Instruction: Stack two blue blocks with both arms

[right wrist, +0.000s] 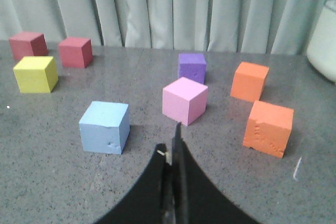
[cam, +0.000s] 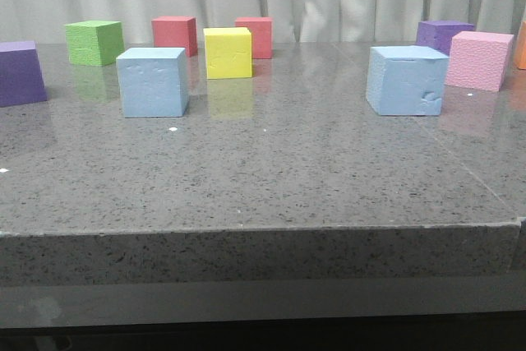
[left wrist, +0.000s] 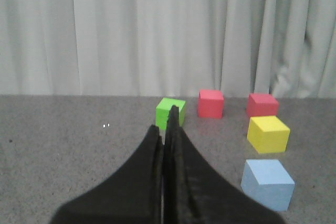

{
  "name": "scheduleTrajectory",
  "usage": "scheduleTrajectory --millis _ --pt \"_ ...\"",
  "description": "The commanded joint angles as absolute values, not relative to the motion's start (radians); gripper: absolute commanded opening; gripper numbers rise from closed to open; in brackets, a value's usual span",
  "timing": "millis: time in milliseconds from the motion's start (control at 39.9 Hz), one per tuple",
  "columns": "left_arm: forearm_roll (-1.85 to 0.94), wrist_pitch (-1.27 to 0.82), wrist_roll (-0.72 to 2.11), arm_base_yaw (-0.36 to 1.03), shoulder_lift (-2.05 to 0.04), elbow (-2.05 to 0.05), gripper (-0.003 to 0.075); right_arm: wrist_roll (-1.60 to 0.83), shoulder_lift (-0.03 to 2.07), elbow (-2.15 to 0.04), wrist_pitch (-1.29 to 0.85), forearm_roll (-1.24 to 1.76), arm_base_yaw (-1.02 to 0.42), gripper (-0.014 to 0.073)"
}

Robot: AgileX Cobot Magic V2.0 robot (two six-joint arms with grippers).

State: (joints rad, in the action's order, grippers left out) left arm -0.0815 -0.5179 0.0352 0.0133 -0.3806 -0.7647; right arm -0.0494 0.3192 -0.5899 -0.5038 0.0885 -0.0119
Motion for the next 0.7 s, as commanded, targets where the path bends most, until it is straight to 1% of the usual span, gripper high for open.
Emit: scheduleTrajectory --millis 0,251,677 --pt "-0.091 -0.455 0.027 0.02 -0.438 -0.781 -0.0019 -0.054 0.375 -0.623 -0.436 0.078 -0.008 -0.0067" --pt "-0.091 -0.455 0.027 0.02 -0.505 -0.746 -0.0019 -0.054 0.403 -0.623 -0.436 0.078 -0.008 -0.0067" --pt "-0.091 -0.456 0.027 0.02 -0.52 -0.733 -0.0018 -0.054 0.403 -0.623 -0.458 0.079 -0.008 -0.0057"
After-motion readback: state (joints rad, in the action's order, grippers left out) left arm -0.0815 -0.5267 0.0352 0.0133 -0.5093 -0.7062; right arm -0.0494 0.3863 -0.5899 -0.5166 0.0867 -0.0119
